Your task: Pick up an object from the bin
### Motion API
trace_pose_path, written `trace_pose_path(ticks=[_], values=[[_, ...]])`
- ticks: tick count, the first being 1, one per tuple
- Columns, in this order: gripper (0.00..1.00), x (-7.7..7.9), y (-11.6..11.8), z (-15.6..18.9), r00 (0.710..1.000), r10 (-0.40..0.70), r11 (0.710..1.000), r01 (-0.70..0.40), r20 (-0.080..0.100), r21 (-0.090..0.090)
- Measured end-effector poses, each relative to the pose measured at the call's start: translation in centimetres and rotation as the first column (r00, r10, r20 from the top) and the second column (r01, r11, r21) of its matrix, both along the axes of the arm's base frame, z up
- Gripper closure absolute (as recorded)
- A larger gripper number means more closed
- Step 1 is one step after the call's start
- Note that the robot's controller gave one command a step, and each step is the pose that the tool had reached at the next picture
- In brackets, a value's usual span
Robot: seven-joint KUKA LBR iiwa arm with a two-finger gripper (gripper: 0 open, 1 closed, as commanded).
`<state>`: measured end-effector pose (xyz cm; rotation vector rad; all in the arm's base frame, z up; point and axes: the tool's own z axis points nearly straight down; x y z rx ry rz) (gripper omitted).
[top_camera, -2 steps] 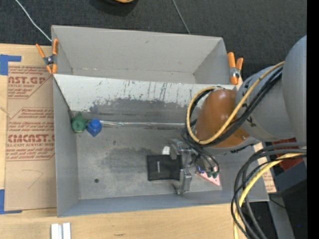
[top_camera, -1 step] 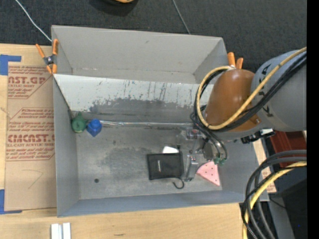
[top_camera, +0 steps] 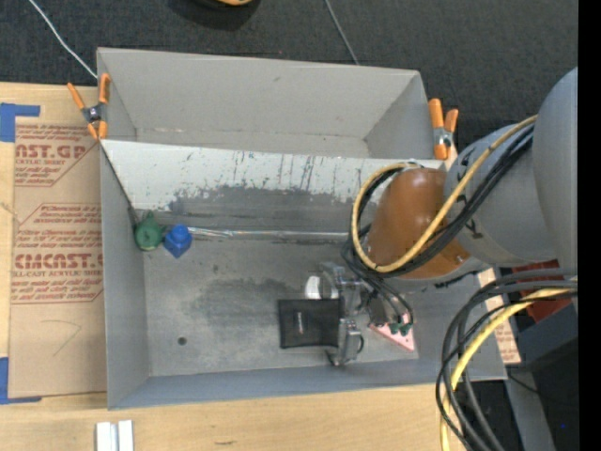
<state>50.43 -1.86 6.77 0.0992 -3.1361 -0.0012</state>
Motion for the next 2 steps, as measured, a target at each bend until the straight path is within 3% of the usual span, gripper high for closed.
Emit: trace_pose_path(ticks=[1,2], values=[[0.00,-1.3,1.2,0.3,0.991,-0.135,0.991,0.135,0.014,0.002],[1.00,0.1,0.1,0.0,1.000,0.000,1.000,0.000,0.004,0.000]])
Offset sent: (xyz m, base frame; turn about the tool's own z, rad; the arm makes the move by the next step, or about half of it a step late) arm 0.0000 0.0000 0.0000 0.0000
